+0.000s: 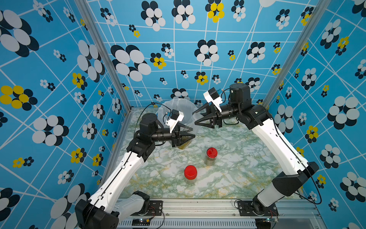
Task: Empty moldy mung beans from jars
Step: Unscrew the lid from the jar.
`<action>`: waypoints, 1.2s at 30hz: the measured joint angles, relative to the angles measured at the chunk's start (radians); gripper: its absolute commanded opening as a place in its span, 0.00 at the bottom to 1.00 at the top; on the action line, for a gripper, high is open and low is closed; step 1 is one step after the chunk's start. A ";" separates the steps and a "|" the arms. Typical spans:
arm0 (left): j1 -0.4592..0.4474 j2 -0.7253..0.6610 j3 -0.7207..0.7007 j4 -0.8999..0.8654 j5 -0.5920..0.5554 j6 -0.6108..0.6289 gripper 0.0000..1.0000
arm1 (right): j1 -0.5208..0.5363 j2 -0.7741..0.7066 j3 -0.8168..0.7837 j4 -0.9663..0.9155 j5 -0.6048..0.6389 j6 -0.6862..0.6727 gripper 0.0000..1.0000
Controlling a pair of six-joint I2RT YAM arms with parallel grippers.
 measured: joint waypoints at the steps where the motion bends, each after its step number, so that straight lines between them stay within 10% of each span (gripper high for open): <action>1: 0.000 -0.004 0.002 0.000 -0.019 -0.003 0.17 | 0.000 0.001 0.000 0.021 0.018 0.055 0.63; 12: -0.010 -0.026 0.020 -0.058 -0.357 0.005 0.17 | 0.003 0.001 0.002 0.073 0.261 0.413 0.85; 36: -0.071 -0.019 0.043 -0.148 -0.510 0.089 0.16 | 0.033 0.141 0.196 -0.092 0.354 0.434 0.57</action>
